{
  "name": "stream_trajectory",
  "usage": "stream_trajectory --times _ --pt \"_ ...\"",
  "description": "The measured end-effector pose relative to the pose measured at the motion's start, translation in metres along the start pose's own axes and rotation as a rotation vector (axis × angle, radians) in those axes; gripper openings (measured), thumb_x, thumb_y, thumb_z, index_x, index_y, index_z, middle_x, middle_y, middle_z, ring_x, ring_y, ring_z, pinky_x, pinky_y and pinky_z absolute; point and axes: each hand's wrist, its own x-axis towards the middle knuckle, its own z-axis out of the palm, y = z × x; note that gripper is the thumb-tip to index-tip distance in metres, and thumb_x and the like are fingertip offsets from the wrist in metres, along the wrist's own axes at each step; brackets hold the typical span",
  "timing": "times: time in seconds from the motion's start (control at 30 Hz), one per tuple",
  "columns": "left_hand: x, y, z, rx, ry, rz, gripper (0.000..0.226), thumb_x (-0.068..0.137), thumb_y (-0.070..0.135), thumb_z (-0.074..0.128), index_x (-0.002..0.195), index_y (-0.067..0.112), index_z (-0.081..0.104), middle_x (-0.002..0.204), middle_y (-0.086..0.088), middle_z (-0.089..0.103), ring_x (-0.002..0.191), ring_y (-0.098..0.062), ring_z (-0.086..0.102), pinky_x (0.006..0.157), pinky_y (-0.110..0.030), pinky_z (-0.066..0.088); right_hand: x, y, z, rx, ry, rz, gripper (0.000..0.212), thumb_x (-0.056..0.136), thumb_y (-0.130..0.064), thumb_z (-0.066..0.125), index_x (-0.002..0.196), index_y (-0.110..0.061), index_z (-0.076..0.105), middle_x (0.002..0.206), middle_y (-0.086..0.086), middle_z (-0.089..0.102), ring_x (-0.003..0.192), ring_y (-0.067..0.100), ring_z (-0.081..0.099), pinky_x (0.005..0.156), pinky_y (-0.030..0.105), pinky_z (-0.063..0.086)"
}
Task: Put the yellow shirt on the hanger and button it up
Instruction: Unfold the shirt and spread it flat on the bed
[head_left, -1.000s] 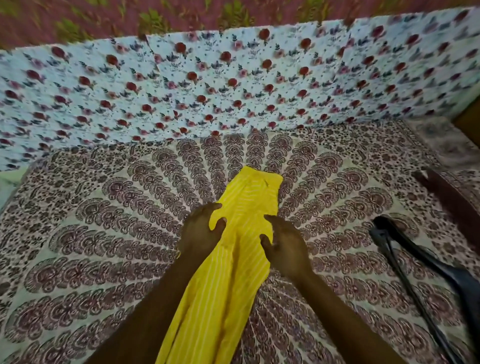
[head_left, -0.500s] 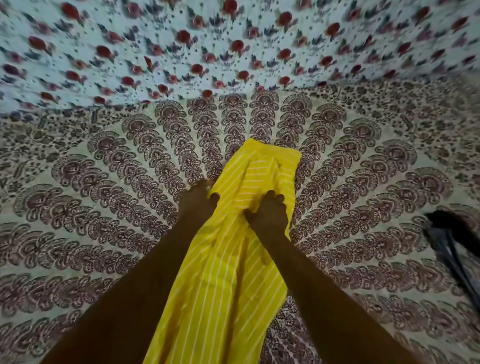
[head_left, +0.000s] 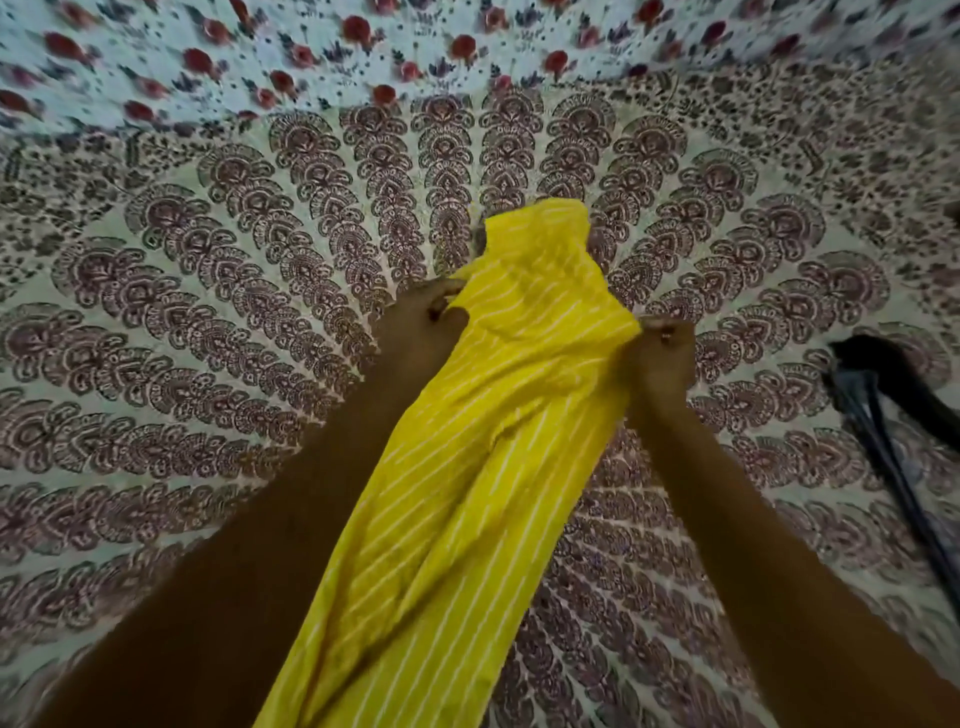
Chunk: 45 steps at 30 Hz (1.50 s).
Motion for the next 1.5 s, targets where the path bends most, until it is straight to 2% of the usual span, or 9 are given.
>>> stream_trajectory --times 0.2,0.37,0.5,0.63,0.87,1.0,1.13,1.33,1.5 --pt "-0.036 0.02 0.023 0.069 -0.199 0.053 0.05 0.071 0.024 0.057 0.117 0.006 0.062 0.102 -0.021 0.066 0.092 -0.029 0.062 0.078 -0.022 0.041 -0.009 0.001 -0.031 -0.27 -0.132 -0.331 0.047 0.089 -0.045 0.054 0.12 -0.01 0.049 0.091 0.003 0.058 0.083 0.018 0.053 0.065 0.027 0.032" --pt "-0.054 0.017 0.029 0.016 -0.725 0.049 0.044 0.083 0.006 0.065 0.126 0.008 0.054 0.116 -0.009 0.063 0.102 -0.006 0.058 0.084 -0.006 0.04 0.013 0.015 -0.063 -0.364 0.092 -0.325 0.046 0.081 -0.035 0.037 0.105 -0.005 0.063 0.102 0.021 0.065 0.092 0.034 0.059 0.06 0.024 0.022" --pt "-0.018 -0.004 0.024 -0.19 -0.303 -0.03 0.036 0.075 0.004 0.048 0.107 0.012 0.062 0.073 0.006 0.068 0.06 0.002 0.058 0.061 -0.016 0.047 0.028 0.024 -0.068 -0.373 0.188 -0.151 0.029 0.092 -0.009 0.04 0.115 0.001 0.054 0.111 0.026 0.06 0.102 0.037 0.056 0.074 0.035 0.029" --pt "0.025 -0.033 0.022 0.26 0.005 -0.051 0.029 0.081 0.003 0.048 0.1 0.009 0.069 0.102 -0.015 0.07 0.093 -0.028 0.065 0.083 -0.03 0.047 0.038 0.034 -0.061 -0.327 0.23 -0.001 0.03 0.09 -0.003 0.037 0.117 0.005 0.048 0.116 0.026 0.058 0.108 0.036 0.053 0.08 0.034 0.029" --pt "0.064 -0.044 0.045 0.37 -0.14 -0.156 0.035 0.074 0.025 0.074 0.102 0.006 0.065 0.109 -0.014 0.066 0.105 -0.024 0.059 0.09 -0.031 0.043 0.04 0.057 -0.05 -0.389 -0.013 -0.07 0.061 0.075 -0.045 0.046 0.119 -0.004 0.056 0.118 0.021 0.061 0.111 0.037 0.055 0.089 0.039 0.041" --pt "0.055 -0.026 0.045 0.162 -0.202 -0.163 0.017 0.069 0.021 0.073 0.065 0.014 0.058 0.062 0.006 0.057 0.056 0.007 0.048 0.054 -0.016 0.034 0.033 0.052 -0.056 -0.388 0.01 -0.099 0.06 0.077 -0.043 0.041 0.12 -0.004 0.056 0.117 0.021 0.061 0.109 0.037 0.056 0.085 0.038 0.041" --pt "0.033 0.005 0.021 -0.01 -0.183 -0.157 0.03 0.083 0.007 0.058 0.063 0.02 0.04 0.061 0.001 0.037 0.052 -0.006 0.034 0.042 -0.015 0.026 0.022 0.025 -0.068 -0.366 0.011 -0.161 0.046 0.09 -0.034 0.044 0.125 -0.004 0.051 0.118 0.024 0.059 0.109 0.04 0.054 0.082 0.04 0.042" --pt "-0.018 0.092 -0.056 -0.125 -0.338 -0.231 0.02 0.081 0.0 0.064 0.081 0.02 0.06 0.061 0.009 0.067 0.053 0.001 0.061 0.051 -0.017 0.05 -0.02 -0.057 -0.111 -0.161 -0.23 -0.319 0.048 0.083 -0.042 0.045 0.113 -0.007 0.058 0.098 0.018 0.066 0.091 0.027 0.06 0.076 0.033 0.045" --pt "-0.094 0.177 -0.137 -0.097 -0.296 -0.317 0.026 0.078 0.022 0.072 0.091 0.001 0.067 0.085 -0.009 0.071 0.079 -0.025 0.067 0.081 -0.039 0.054 -0.085 -0.141 -0.166 -0.014 -0.401 -0.485 0.034 0.083 -0.041 0.057 0.084 -0.008 0.065 0.068 0.01 0.061 0.067 0.023 0.056 0.061 0.031 0.039"
